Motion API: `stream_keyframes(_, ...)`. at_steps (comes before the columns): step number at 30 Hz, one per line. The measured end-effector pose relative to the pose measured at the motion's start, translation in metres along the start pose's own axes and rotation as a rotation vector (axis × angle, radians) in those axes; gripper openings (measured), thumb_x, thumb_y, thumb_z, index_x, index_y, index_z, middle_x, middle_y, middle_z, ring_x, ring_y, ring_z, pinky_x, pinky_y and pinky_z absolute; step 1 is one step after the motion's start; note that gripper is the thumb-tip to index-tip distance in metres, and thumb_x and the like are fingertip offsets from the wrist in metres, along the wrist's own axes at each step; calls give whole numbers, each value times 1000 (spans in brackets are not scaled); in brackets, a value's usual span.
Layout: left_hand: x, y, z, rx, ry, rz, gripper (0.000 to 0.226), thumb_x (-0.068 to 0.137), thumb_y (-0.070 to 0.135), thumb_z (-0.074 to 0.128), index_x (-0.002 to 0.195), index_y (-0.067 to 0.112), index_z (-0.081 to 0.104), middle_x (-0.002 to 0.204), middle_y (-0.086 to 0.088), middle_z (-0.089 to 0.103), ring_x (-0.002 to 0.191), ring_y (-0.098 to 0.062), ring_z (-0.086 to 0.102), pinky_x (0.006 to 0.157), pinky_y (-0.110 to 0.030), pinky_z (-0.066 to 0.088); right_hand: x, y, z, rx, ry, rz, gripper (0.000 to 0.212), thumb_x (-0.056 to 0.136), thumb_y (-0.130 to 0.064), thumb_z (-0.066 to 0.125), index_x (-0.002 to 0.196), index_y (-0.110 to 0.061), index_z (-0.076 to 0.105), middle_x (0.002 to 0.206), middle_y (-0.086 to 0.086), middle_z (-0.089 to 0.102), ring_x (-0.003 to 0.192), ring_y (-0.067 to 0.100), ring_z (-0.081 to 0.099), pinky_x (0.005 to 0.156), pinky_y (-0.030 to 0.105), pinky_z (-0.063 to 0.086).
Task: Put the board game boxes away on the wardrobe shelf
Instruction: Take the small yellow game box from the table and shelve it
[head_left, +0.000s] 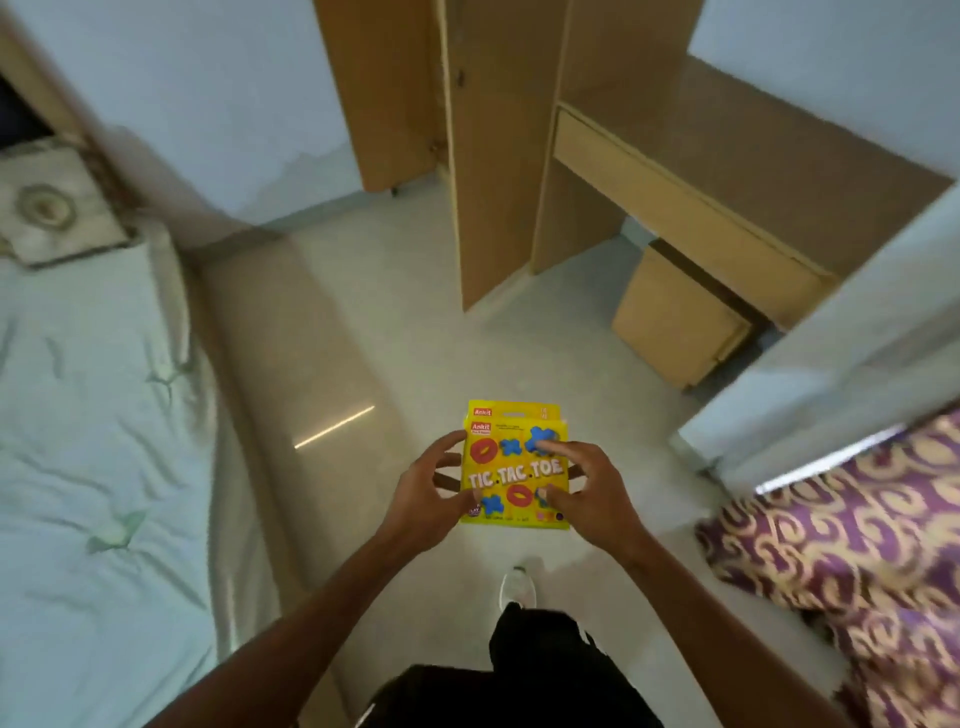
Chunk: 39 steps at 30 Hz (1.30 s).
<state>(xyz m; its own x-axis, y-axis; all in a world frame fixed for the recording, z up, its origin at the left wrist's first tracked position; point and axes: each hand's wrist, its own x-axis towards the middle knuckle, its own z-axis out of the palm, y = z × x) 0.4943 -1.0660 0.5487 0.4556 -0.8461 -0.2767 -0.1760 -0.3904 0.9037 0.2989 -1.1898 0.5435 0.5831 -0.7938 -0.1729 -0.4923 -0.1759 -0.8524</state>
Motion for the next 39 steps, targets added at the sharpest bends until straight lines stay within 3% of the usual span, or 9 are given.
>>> stream_keyframes(5, 79, 22, -38, -39, 130, -15, 74, 74, 6, 79, 135, 36, 49, 108, 8, 64, 77, -11, 68, 58, -21, 57, 123, -41, -5, -52, -139, -94, 61, 67, -3, 79, 119, -30, 63, 117, 2, 52, 98, 3, 56, 83, 5, 43)
stream_keyframes(12, 183, 15, -117, -111, 302, -48, 77, 70, 5, 81, 133, 38, 51, 108, 9, 63, 80, -17, 69, 56, -24, 58, 274, -105, 44, -98, -256, -170, 61, 69, -3, 78, 121, -31, 62, 119, -2, 49, 95, -1, 54, 85, 17, 49)
stream_keyframes(15, 235, 6, -171, -145, 365, -52, 77, 69, 5, 82, 131, 39, 51, 109, 5, 62, 79, -19, 69, 53, -24, 56, 344, -138, 81, -92, -303, -195, 61, 70, -4, 78, 123, -30, 61, 120, -3, 49, 96, -1, 54, 83, 13, 48)
stream_keyframes(19, 305, 7, -254, -117, 383, -56, 77, 70, 7, 81, 133, 38, 50, 112, 1, 59, 82, -21, 69, 55, -27, 59, 428, -190, 128, -81, -304, -212, 60, 73, -4, 77, 125, -29, 60, 121, -3, 48, 98, 1, 55, 85, 29, 56)
stream_keyframes(21, 333, 10, -289, -104, 380, -55, 76, 72, 7, 80, 135, 37, 50, 113, 2, 58, 83, -20, 69, 56, -28, 60, 460, -213, 147, -86, -300, -224, 60, 74, -4, 76, 126, -29, 59, 122, -4, 48, 99, 0, 54, 85, 31, 56)
stream_keyframes(25, 403, 18, -366, -87, 389, -40, 75, 72, 5, 79, 136, 33, 50, 113, 1, 57, 81, -19, 68, 56, -27, 59, 542, -262, 186, -75, -295, -227, 59, 76, -4, 75, 128, -28, 58, 122, -5, 46, 99, 0, 54, 82, 21, 54)
stream_keyframes(29, 470, 20, -424, -91, 403, -42, 75, 73, 5, 79, 135, 34, 49, 113, 3, 57, 83, -19, 68, 56, -27, 59, 621, -294, 220, -57, -296, -220, 60, 76, -6, 76, 129, -27, 57, 123, -5, 45, 103, 6, 54, 81, 25, 56)
stream_keyframes(35, 595, 15, -505, -81, 389, -60, 76, 74, 6, 79, 137, 34, 46, 117, 2, 54, 86, -19, 67, 57, -29, 60, 761, -326, 270, -38, -289, -232, 61, 75, -5, 75, 130, -24, 57, 124, -3, 48, 98, -2, 54, 74, 14, 51)
stream_keyframes(39, 680, 24, -561, -82, 407, -82, 77, 73, 6, 80, 138, 33, 46, 118, 0, 56, 87, -19, 67, 57, -30, 60, 861, -360, 295, -31, -303, -251, 65, 71, -4, 77, 130, -23, 58, 124, -3, 51, 94, -2, 54, 80, 18, 50)
